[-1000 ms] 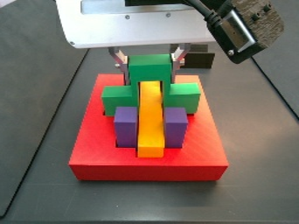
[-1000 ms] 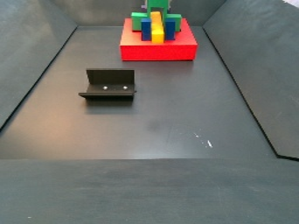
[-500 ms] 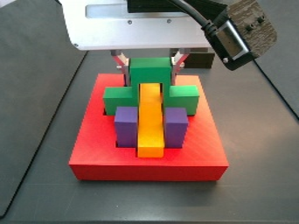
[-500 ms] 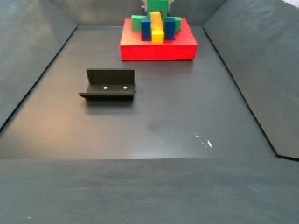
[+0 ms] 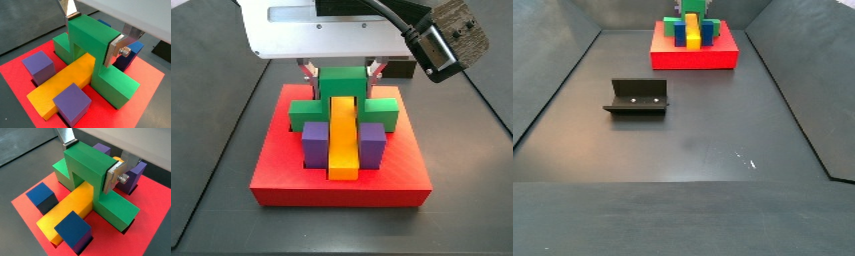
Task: Pick up the green object. Move up. Move to above the board. Insert the green object.
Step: Insert the green object.
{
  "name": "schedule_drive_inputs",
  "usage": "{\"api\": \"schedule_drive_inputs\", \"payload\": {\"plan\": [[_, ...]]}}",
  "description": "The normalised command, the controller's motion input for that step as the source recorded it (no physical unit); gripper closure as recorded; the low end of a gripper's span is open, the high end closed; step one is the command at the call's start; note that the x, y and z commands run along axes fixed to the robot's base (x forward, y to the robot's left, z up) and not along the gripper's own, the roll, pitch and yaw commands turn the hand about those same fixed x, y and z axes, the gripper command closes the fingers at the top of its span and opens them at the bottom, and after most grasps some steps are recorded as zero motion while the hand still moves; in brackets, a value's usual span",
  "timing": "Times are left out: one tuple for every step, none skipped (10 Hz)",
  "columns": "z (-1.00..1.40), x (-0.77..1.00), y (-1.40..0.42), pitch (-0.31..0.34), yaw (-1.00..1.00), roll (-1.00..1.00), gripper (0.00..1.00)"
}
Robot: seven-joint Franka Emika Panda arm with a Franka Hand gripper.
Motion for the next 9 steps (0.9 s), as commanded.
{"api": "schedule_drive_inputs", "payload": {"plan": [[-0.09, -0.07, 0.08, 0.064, -0.05, 0.00, 1.00], [-0.07, -0.16, 0.11, 0.076, -0.09, -0.03, 1.00], [-0.08, -0.24, 0.09, 0.060, -0.08, -0.04, 1.00], [-0.16, -0.27, 0.00, 0.043, -0.06, 0.00, 1.00], [-0.18, -0.03, -0.03, 0.029, 0.00, 0.00, 1.00], [-0.19, 0.19, -0.06, 0.030, 0.00, 0.04, 1.00], [-0.53, 0.47, -0.07, 0.023, 0.00, 0.03, 1.00], [-0.81, 0.58, -0.06, 0.019, 0.00, 0.05, 1.00], [-0.90, 0.55, -0.07, 0.043, 0.00, 0.06, 1.00]]}}
